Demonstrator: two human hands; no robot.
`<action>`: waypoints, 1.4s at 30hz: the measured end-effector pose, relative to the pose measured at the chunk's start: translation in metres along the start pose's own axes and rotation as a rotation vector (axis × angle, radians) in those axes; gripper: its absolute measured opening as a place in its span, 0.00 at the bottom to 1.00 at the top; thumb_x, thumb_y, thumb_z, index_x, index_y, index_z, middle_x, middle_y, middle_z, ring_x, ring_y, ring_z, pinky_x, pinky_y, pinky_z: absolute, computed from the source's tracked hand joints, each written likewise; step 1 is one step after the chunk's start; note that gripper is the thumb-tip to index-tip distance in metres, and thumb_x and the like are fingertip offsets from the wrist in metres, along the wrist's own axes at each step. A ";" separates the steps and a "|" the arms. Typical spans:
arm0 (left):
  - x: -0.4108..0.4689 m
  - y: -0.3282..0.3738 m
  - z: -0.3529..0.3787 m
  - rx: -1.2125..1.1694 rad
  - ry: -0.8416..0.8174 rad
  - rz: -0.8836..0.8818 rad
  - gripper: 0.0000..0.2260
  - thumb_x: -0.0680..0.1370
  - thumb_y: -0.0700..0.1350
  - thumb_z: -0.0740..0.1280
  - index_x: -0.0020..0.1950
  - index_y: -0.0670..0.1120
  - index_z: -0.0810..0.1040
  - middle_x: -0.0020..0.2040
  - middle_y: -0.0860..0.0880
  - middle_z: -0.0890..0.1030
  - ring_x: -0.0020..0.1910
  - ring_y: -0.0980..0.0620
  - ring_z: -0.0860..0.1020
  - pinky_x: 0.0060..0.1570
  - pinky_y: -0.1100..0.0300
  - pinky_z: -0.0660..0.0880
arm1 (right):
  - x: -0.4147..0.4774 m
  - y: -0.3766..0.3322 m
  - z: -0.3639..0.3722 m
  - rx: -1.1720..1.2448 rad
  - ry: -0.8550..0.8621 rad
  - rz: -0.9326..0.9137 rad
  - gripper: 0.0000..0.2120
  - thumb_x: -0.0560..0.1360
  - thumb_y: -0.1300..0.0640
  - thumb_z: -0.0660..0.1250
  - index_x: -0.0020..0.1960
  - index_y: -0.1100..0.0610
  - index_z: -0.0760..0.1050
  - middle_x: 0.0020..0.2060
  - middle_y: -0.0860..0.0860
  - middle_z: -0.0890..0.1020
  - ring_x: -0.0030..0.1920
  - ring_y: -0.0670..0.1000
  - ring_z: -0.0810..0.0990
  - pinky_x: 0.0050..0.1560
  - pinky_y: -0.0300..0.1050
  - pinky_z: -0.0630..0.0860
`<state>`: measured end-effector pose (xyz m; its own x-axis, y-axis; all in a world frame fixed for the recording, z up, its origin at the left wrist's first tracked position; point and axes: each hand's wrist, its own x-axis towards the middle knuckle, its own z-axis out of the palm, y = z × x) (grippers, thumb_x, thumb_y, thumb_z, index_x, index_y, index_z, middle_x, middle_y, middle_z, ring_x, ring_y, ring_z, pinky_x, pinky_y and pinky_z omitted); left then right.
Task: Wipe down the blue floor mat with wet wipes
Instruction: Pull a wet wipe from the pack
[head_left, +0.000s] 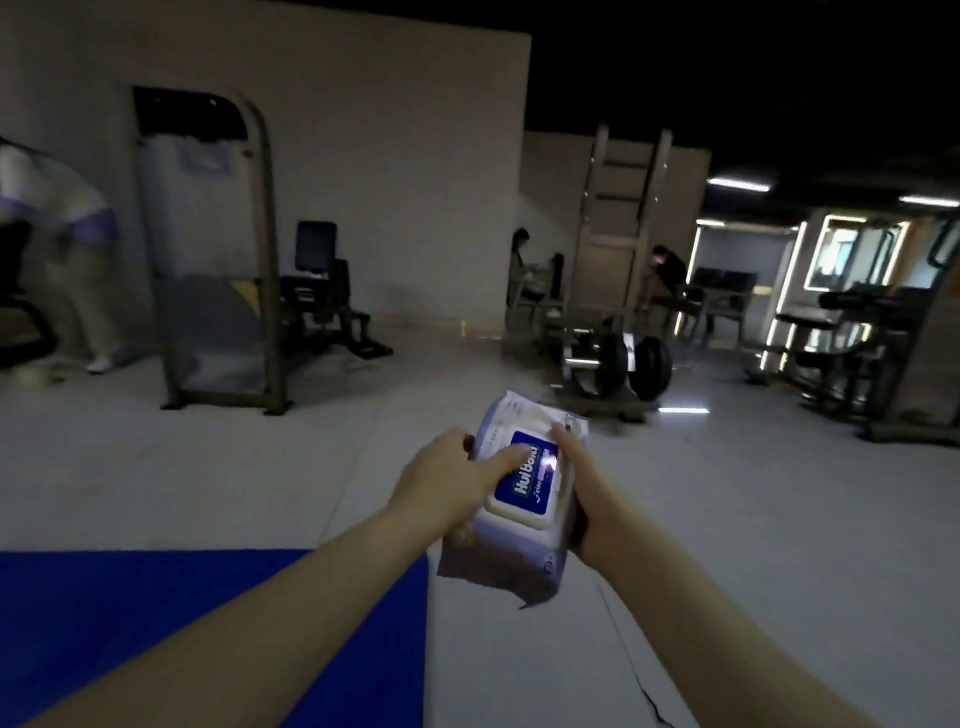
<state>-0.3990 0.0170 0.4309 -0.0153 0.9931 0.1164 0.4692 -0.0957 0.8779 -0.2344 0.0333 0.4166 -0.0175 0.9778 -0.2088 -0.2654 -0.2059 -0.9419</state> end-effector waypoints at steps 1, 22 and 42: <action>-0.011 0.001 -0.008 0.218 0.156 0.155 0.21 0.75 0.64 0.71 0.58 0.51 0.73 0.48 0.56 0.80 0.42 0.57 0.82 0.40 0.63 0.79 | -0.003 0.003 0.009 0.011 0.011 -0.022 0.26 0.75 0.39 0.71 0.63 0.57 0.78 0.49 0.59 0.87 0.49 0.60 0.87 0.48 0.56 0.84; -0.011 -0.047 -0.028 -0.075 0.319 0.058 0.13 0.81 0.41 0.66 0.36 0.42 0.75 0.31 0.50 0.75 0.32 0.52 0.73 0.37 0.55 0.68 | 0.048 0.063 0.039 0.051 -0.004 0.039 0.31 0.69 0.33 0.73 0.55 0.59 0.82 0.43 0.57 0.87 0.45 0.61 0.87 0.50 0.61 0.83; 0.044 -0.140 -0.004 0.287 0.136 0.261 0.12 0.76 0.55 0.73 0.58 0.55 0.80 0.41 0.57 0.79 0.40 0.59 0.78 0.41 0.62 0.79 | 0.099 0.099 0.060 -0.082 0.133 -0.063 0.18 0.75 0.39 0.71 0.49 0.55 0.80 0.35 0.51 0.87 0.35 0.50 0.86 0.37 0.45 0.81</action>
<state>-0.4690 0.0739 0.3153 0.0292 0.9181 0.3952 0.7000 -0.3010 0.6476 -0.3203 0.1121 0.3190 0.1258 0.9763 -0.1763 -0.1827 -0.1519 -0.9714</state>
